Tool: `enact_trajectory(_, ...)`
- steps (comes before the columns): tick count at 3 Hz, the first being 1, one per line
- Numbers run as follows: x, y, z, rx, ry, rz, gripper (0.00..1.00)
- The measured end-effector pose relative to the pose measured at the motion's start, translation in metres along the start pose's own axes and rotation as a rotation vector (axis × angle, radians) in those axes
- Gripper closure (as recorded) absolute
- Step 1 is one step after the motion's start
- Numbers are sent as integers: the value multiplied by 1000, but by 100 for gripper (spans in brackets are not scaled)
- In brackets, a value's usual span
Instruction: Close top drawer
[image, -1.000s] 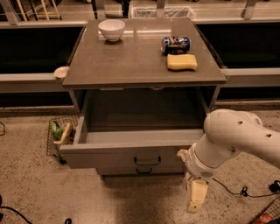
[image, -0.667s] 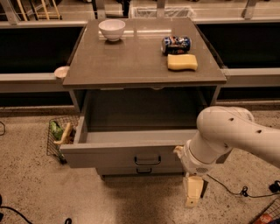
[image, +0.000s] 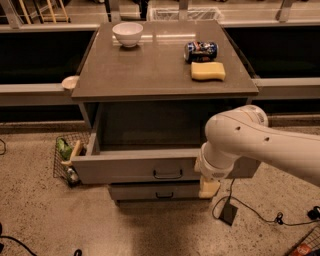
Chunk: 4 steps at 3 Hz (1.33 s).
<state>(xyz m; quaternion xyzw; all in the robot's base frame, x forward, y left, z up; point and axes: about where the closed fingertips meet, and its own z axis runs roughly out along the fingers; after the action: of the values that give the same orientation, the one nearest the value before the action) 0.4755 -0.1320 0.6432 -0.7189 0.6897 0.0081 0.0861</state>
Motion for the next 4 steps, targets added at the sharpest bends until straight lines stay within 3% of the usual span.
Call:
enact_trajectory(1, 15, -36, -3, 97, 29, 33, 66)
enact_trajectory(2, 31, -62, -5, 152, 22, 77, 63)
enact_trajectory(3, 51, -92, -7, 191, 5, 131, 31)
enact_trajectory(4, 59, -106, -6, 198, -4, 152, 9)
